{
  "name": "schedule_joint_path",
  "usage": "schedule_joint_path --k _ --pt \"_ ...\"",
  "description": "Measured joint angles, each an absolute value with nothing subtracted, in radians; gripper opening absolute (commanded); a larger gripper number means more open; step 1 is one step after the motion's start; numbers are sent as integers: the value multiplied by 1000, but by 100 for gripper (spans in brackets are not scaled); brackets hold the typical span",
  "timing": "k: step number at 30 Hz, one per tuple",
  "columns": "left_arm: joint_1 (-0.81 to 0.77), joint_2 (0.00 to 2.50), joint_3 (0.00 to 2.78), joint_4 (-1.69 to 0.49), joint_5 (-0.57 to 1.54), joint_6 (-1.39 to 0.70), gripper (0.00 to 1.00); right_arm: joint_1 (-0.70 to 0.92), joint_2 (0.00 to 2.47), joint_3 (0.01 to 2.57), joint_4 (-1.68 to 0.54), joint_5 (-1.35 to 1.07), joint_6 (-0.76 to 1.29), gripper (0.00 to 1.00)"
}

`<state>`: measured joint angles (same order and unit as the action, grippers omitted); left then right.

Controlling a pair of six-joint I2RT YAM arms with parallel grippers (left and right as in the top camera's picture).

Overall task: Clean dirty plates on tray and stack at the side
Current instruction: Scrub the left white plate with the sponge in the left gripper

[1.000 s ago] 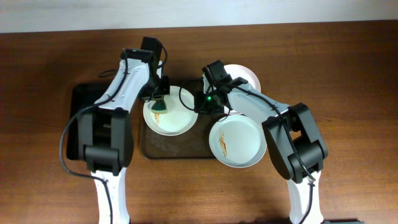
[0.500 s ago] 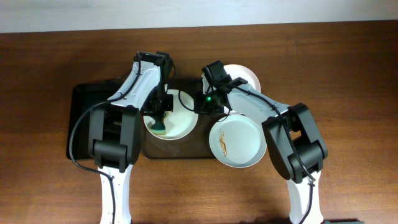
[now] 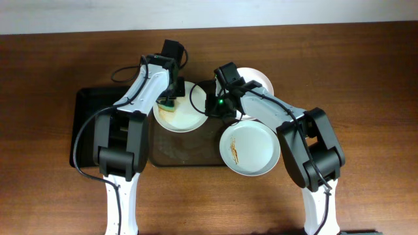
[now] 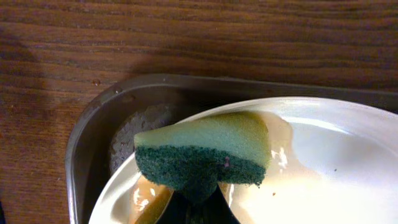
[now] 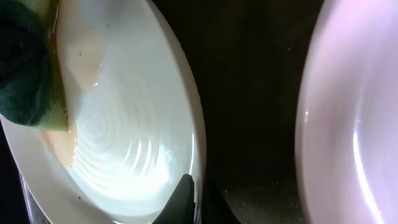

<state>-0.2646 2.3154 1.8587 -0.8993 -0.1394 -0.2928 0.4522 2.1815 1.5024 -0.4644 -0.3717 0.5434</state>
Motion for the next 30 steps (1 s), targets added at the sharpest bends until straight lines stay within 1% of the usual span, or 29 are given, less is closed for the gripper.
schedule_joint_path --k 2,4,7,9,11,13,18,20,23,26,28,30 --pt "-264 2315 1859 -905 -117 -294 1 452 2181 1502 -466 -370 544 4" --pt "-252 2315 1861 -966 -35 -282 1 451 2181 1502 -467 -367 541 4" --pt "-239 2315 1864 -1057 166 -215 1 449 2181 1502 -471 -364 530 4" --pt "-243 2316 1864 -1068 247 -190 1 449 2181 1502 -471 -364 522 4" --pt "-250 2318 1862 -1053 284 -180 1 449 2181 1502 -471 -364 519 4" --pt "-246 2319 1858 -1001 266 -199 1 449 2181 1502 -471 -364 519 4" --pt "-233 2319 1860 -962 66 -290 1 450 2181 1502 -467 -366 519 4" --pt "-237 2317 1866 -1013 -49 -327 1 456 2181 1502 -466 -369 519 4" --pt "-237 2317 1869 -1132 -136 -368 1 464 2182 1502 -467 -380 514 4" --pt "-228 2317 1867 -1301 -153 -387 1 464 2182 1502 -471 -387 502 4" --pt "-221 2318 1865 -1344 -125 -365 1 464 2182 1502 -471 -387 498 4" --pt "-216 2318 1864 -1338 -65 -305 1 464 2182 1502 -472 -387 497 4"
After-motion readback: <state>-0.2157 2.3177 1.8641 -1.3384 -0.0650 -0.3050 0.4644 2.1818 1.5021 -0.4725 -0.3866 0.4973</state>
